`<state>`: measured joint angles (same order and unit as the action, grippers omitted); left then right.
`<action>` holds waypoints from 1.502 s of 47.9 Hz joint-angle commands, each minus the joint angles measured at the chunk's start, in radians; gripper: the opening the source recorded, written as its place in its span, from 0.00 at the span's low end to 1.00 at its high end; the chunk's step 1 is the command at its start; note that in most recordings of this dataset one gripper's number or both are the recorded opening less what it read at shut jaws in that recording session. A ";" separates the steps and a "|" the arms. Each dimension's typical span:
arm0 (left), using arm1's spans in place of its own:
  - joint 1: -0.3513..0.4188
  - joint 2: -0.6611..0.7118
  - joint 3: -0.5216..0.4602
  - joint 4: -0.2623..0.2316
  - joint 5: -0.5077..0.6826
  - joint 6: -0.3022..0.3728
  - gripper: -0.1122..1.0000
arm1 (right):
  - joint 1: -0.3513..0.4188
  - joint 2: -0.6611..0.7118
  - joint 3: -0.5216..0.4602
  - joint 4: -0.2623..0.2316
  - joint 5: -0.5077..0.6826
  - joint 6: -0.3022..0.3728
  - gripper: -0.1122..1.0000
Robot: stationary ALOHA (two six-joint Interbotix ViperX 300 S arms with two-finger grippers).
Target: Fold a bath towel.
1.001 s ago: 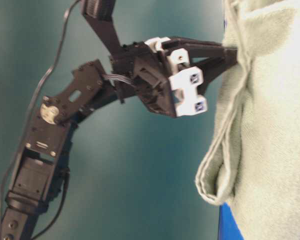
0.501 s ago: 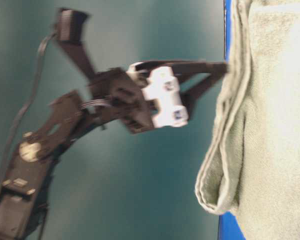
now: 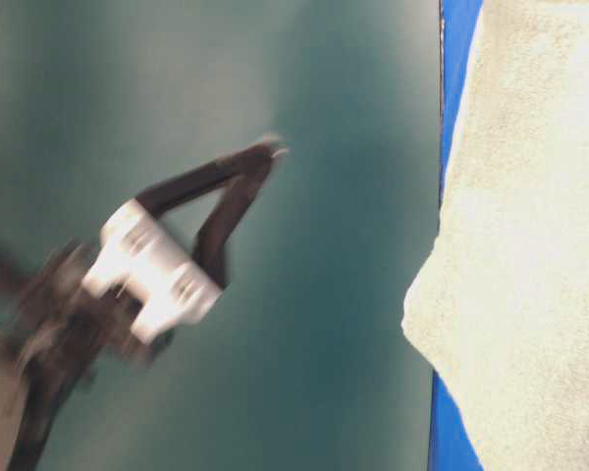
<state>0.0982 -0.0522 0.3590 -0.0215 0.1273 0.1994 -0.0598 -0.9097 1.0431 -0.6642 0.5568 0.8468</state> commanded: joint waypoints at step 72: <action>-0.072 -1.273 0.980 0.002 -0.003 -0.183 0.79 | -0.034 -0.209 0.143 -0.106 -0.204 0.005 0.71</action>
<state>0.0261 -1.3315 1.3484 -0.0230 0.1289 0.0184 -0.0905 -1.1121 1.1888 -0.7670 0.3605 0.8498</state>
